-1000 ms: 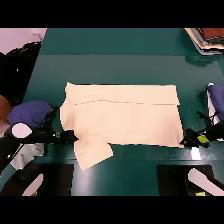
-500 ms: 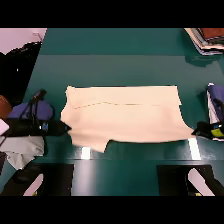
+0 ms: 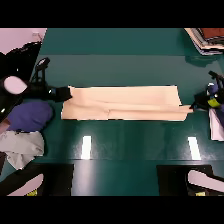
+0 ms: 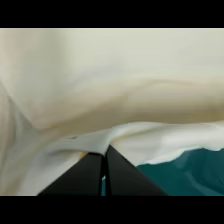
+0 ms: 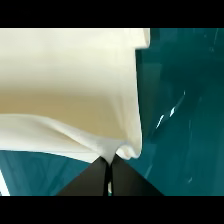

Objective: Fold the shirts.

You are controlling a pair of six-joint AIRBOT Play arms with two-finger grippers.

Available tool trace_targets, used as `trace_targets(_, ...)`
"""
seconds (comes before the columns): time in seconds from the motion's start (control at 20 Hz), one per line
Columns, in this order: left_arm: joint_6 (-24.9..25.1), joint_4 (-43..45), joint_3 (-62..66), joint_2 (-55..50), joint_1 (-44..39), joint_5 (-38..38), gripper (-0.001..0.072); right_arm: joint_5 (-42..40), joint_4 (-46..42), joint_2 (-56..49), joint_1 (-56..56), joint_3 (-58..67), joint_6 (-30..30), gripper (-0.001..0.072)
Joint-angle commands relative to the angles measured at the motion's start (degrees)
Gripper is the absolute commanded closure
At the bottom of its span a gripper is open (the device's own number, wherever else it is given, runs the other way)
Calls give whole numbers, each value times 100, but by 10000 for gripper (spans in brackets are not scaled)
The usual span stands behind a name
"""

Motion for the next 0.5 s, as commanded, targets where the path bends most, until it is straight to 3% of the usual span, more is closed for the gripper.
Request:
trace_targets(0.0, 9, 66, 483, -946, 7, 769, 682, -59, 15, -1104, 262, 1097, 129, 697)
trace_targets(0.3, -13, 59, 608, -1344, 7, 1694, 678, -116, 1167, -2385, 299, 2514, 136, 694)
trace_targets(0.35, -17, 55, 629, -1344, 7, 1709, 481, -129, 1290, -2524, 295, 2726, 136, 637)
trace_targets(0.4, -90, 39, 669, -1344, 7, 1685, 174, -127, 1368, -2647, 293, 2935, 138, 386)
trace_targets(0.45, -105, 33, 728, -1342, 7, 1609, 57, -61, 1340, -2723, 293, 3108, 136, 225)
